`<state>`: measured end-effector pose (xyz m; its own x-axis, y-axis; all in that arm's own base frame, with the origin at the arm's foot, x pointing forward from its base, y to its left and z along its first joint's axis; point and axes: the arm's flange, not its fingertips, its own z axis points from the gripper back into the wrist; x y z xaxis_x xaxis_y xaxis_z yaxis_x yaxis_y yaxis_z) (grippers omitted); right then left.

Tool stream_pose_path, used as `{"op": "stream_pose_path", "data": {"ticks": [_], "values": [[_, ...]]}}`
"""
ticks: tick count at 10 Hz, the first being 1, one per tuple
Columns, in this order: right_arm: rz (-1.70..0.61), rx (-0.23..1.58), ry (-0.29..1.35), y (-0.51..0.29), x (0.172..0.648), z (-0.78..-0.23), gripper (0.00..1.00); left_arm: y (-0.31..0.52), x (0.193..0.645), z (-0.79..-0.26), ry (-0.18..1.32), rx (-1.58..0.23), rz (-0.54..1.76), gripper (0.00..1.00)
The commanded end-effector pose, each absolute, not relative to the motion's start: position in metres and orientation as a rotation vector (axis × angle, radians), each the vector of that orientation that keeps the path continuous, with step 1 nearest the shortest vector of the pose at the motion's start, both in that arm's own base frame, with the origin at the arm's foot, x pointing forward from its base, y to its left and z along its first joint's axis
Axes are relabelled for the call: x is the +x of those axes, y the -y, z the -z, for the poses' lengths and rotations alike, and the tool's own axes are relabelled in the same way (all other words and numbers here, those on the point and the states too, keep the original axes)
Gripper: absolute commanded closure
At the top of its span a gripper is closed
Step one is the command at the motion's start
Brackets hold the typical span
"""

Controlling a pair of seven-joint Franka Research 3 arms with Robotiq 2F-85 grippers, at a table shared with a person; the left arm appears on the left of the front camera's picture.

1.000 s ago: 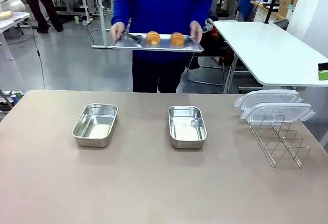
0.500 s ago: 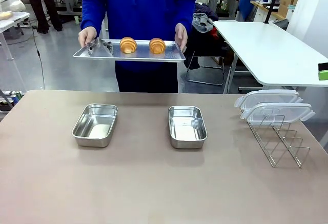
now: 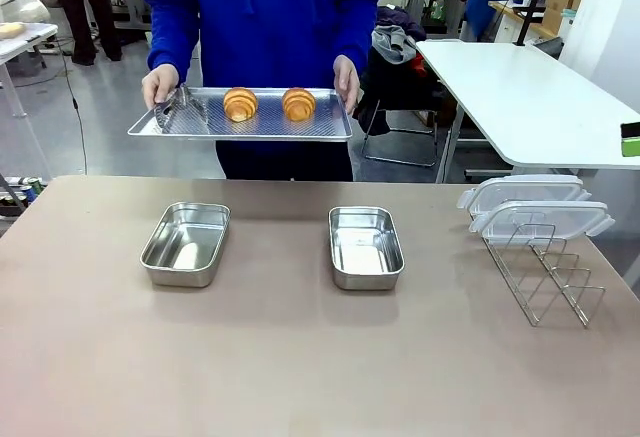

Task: Place the bread in airtight containers.
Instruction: Lift both Airtight Container.

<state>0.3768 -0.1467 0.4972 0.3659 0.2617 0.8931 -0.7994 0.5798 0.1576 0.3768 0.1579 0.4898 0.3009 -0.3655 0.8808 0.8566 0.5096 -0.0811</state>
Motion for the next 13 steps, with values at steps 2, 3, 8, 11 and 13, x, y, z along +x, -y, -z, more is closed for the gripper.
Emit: {"op": "stream_pose_path", "data": {"ticks": [2, 3, 8, 11, 13], "values": [[-0.764, 0.658, 1.004, 0.147, 0.382, -0.498, 0.0, -0.159, 0.379, -0.491, 0.974, -0.629, 0.897, 0.0], [-0.764, 0.658, 1.004, 0.147, 0.382, -0.498, 0.0, -0.159, 0.379, -0.491, 0.974, -0.629, 0.897, 0.0], [-0.691, 0.616, 0.909, 0.094, 0.41, -0.535, 0.0, -0.113, 0.408, -0.525, 0.788, -0.58, 0.839, 0.0], [-0.517, 0.478, 0.689, 0.002, 0.461, -0.545, 0.0, -0.038, 0.453, -0.548, 0.527, -0.435, 0.716, 0.0], [-0.352, 0.37, 0.487, -0.067, 0.474, -0.533, 0.0, 0.006, 0.468, -0.549, 0.414, -0.285, 0.483, 0.0]]}}
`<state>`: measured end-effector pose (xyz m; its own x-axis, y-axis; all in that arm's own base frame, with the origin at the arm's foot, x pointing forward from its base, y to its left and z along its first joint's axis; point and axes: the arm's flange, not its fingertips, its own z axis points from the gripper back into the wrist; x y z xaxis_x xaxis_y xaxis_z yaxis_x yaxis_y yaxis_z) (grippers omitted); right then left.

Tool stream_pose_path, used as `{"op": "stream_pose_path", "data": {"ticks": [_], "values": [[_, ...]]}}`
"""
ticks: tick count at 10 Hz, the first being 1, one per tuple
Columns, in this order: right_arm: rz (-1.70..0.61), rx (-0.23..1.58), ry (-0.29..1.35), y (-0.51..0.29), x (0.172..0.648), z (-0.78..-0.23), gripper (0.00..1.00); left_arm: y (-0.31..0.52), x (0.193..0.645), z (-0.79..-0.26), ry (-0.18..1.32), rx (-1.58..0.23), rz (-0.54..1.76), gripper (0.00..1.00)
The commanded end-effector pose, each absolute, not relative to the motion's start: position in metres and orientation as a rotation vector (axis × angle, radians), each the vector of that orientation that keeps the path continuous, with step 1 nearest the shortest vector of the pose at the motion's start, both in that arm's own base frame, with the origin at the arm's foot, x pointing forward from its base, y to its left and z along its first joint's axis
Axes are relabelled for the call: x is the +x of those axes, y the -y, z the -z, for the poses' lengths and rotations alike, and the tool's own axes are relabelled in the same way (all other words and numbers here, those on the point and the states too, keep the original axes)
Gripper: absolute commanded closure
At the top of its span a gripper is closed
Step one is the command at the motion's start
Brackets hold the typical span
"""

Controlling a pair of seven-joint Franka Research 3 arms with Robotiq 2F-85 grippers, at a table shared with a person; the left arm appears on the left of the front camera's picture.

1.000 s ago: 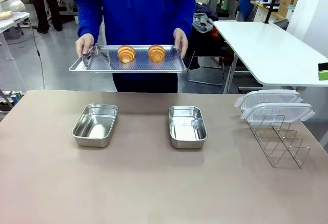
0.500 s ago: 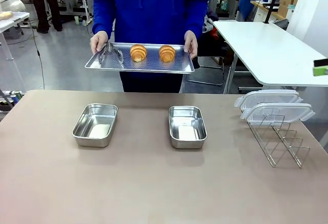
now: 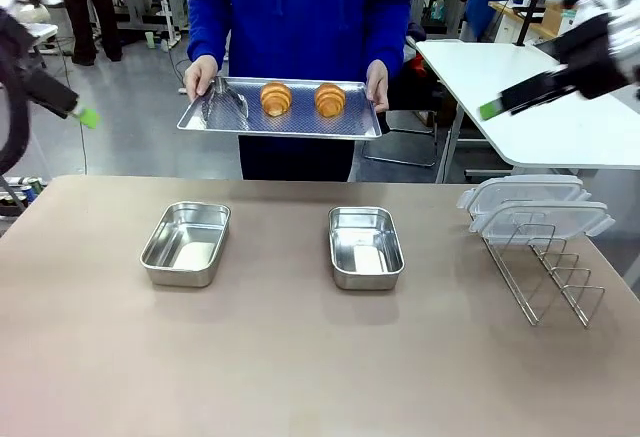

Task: Place the bread in airtight containers.
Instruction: Lift both Airtight Container.

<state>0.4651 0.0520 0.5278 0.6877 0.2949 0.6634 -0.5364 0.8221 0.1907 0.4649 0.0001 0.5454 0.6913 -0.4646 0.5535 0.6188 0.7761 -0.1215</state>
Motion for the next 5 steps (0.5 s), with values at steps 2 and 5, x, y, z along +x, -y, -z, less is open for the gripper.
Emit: {"op": "stream_pose_path", "data": {"ticks": [2, 5], "values": [[-0.243, 0.261, 0.338, -0.097, 0.489, -0.51, 0.0, 0.028, 0.477, -0.541, 0.357, -0.256, 0.375, 0.0], [-0.341, 0.273, 0.475, -0.095, 0.476, -0.491, 0.0, 0.033, 0.478, -0.527, 0.371, -0.213, 0.38, 0.0]]}}
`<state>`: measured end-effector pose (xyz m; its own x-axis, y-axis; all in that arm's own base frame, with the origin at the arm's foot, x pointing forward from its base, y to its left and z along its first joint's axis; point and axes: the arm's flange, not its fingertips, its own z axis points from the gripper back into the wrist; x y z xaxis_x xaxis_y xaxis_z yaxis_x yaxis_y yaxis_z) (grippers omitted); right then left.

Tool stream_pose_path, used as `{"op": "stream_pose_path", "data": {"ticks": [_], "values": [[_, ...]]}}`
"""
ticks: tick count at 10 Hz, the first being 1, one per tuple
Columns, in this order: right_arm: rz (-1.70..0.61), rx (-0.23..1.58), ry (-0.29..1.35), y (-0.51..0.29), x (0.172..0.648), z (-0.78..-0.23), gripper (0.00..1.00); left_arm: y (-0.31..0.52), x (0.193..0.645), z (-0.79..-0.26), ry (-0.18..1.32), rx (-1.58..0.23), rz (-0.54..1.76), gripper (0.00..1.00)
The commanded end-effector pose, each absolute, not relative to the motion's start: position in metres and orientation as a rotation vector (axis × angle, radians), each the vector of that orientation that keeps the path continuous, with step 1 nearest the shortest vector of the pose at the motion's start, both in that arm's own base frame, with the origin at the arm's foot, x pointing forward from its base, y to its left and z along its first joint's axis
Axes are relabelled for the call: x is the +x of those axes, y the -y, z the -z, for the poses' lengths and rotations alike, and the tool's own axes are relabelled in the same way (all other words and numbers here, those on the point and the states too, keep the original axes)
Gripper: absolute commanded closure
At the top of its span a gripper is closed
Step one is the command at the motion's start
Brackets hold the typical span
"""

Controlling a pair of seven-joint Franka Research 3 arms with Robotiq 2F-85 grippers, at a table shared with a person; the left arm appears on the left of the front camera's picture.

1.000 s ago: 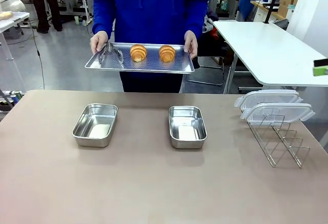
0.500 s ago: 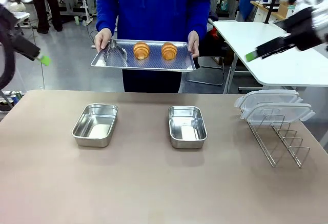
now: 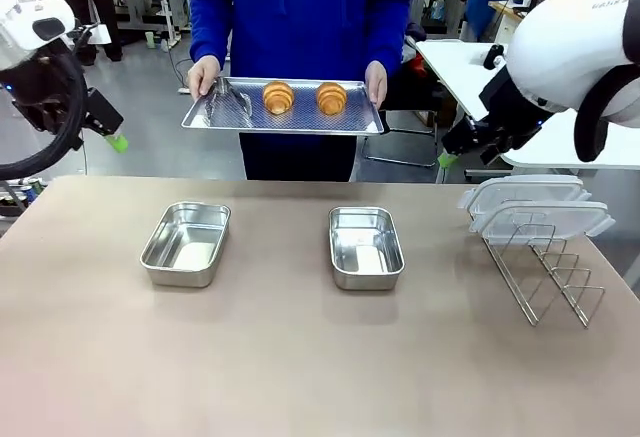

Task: Place the bread in airtight containers.
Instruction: Lift both Airtight Container.

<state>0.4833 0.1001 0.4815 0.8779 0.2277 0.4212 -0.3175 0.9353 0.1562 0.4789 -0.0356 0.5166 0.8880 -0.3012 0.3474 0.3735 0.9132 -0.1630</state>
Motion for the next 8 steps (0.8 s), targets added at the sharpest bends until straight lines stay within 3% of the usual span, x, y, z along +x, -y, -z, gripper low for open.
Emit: {"op": "stream_pose_path", "data": {"ticks": [1, 8], "values": [[-0.341, 0.273, 0.475, -0.095, 0.476, -0.491, 0.0, 0.033, 0.478, -0.527, 0.371, -0.213, 0.38, 0.0], [-0.188, 0.166, 0.231, -0.186, 0.523, -0.439, 0.0, 0.094, 0.467, -0.474, 0.259, -0.125, 0.232, 0.0]]}}
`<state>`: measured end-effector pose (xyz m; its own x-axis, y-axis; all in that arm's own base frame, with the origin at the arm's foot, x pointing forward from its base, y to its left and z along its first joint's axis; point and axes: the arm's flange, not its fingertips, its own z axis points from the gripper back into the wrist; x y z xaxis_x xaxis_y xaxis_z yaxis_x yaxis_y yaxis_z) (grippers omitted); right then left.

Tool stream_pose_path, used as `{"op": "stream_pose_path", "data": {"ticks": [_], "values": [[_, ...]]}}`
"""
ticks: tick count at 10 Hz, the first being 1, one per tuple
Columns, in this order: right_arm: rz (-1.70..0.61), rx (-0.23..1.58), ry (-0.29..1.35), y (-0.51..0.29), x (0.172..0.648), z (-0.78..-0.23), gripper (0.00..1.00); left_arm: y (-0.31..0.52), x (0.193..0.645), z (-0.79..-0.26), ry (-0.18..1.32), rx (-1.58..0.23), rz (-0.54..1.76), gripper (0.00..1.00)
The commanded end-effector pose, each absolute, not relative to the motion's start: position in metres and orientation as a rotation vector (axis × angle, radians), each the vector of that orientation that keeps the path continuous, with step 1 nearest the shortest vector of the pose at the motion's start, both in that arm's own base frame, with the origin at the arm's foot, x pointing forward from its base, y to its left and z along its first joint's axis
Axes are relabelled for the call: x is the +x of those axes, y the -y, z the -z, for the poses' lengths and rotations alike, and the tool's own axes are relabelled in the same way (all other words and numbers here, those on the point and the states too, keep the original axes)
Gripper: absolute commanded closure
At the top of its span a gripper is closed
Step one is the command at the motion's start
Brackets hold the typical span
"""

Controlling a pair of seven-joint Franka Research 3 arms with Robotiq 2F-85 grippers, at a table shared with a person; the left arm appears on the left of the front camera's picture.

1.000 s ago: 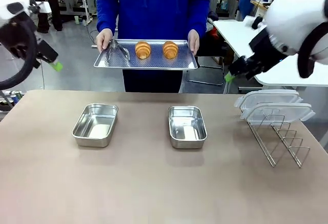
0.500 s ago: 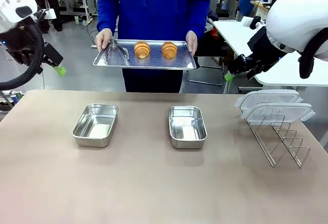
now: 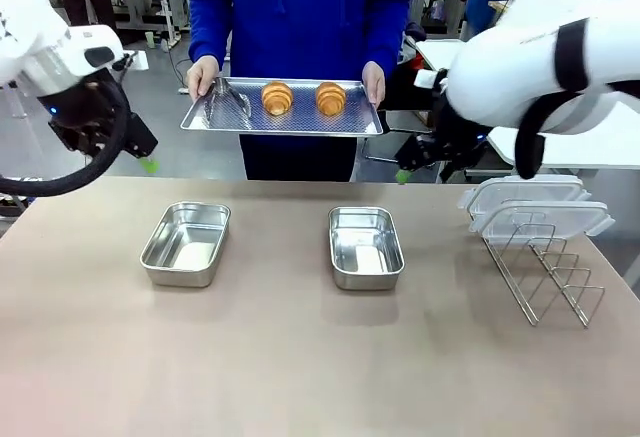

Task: Place the bread in airtight containers.
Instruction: Lift both Airtight Container.

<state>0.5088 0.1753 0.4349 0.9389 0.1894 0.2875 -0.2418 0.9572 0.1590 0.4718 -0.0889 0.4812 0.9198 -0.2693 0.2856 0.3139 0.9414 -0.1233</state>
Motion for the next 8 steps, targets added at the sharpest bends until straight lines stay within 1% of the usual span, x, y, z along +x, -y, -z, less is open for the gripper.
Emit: {"op": "stream_pose_path", "data": {"ticks": [1, 4, 6, 8], "values": [[-0.158, 0.146, 0.2, -0.192, 0.526, -0.426, 0.0, 0.103, 0.465, -0.461, 0.226, -0.109, 0.223, 0.0], [-0.123, 0.111, 0.116, -0.199, 0.535, -0.392, 0.0, 0.118, 0.468, -0.418, 0.167, -0.081, 0.178, 0.0], [-0.116, 0.1, 0.077, -0.205, 0.537, -0.369, 0.0, 0.115, 0.47, -0.395, 0.164, -0.101, 0.154, 0.0], [-0.108, 0.084, 0.051, -0.212, 0.531, -0.35, 0.0, 0.116, 0.467, -0.378, 0.164, -0.073, 0.11, 0.0]]}}
